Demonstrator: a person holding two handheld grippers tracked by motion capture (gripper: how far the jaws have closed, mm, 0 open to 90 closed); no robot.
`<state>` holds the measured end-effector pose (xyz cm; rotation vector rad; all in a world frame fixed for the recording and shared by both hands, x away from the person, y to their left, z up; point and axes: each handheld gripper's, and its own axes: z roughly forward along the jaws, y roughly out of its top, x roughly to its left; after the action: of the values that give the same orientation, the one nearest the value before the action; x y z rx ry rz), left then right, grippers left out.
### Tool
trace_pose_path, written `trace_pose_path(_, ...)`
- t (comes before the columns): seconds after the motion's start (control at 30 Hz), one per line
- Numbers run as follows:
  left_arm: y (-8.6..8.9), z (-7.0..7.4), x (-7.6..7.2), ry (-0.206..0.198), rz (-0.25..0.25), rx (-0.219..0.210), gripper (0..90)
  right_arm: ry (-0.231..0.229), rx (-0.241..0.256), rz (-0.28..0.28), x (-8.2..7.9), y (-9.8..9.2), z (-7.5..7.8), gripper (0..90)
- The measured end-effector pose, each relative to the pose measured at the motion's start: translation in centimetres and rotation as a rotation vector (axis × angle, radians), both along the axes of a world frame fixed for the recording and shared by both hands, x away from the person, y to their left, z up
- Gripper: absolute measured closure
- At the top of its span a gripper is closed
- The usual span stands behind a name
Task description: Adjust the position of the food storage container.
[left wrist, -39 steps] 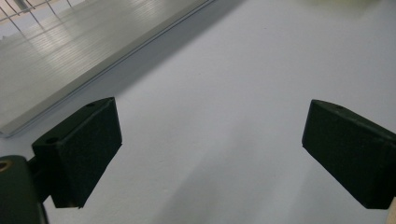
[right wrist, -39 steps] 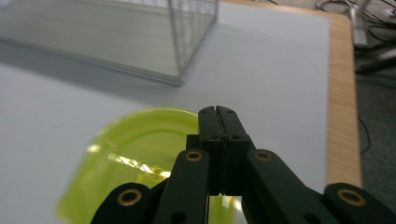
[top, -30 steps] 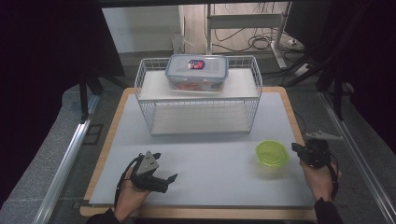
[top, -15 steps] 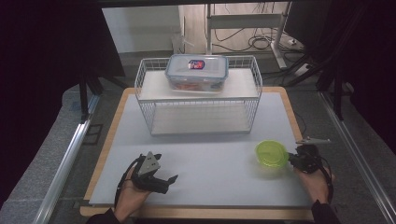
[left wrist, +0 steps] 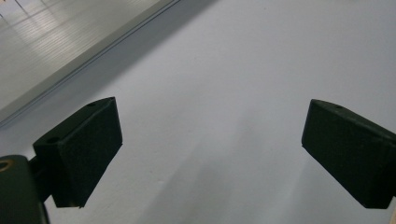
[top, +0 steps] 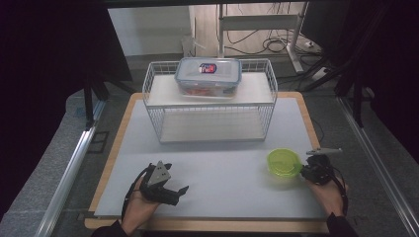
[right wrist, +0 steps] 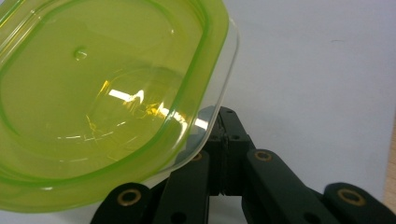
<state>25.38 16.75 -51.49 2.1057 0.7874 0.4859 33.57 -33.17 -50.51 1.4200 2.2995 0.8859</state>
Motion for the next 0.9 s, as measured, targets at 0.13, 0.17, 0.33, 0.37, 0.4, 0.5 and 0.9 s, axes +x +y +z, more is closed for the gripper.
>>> trace_pose_path(0.13,0.0,-0.1,0.0,0.003,-0.001,0.003,5.0,0.000,0.015,0.013,0.1,0.4,-0.1,89.7)
trace_pose_path(0.17,0.0,-0.1,0.0,0.004,-0.003,0.006,5.0,0.000,0.015,0.016,0.1,0.5,-0.1,89.8)
trace_pose_path(0.33,-0.1,-0.1,0.1,0.006,-0.004,0.011,5.0,0.001,0.028,0.037,0.3,1.5,-0.2,89.7)
trace_pose_path(0.37,-0.1,-0.1,0.1,0.006,-0.004,0.012,5.0,0.000,0.034,0.043,0.4,1.7,-0.3,89.7)
trace_pose_path(0.4,-0.1,-0.2,0.1,0.006,-0.004,0.013,5.1,0.000,0.038,0.050,0.5,2.0,-0.4,89.7)
trace_pose_path(0.5,-0.1,-0.2,0.1,0.008,-0.004,0.013,5.1,0.007,0.047,0.064,0.8,2.7,-0.5,89.8)
trace_pose_path(0.9,-0.2,-0.2,0.1,0.007,-0.006,0.021,5.1,0.008,0.056,0.125,1.5,5.7,-1.1,89.7)
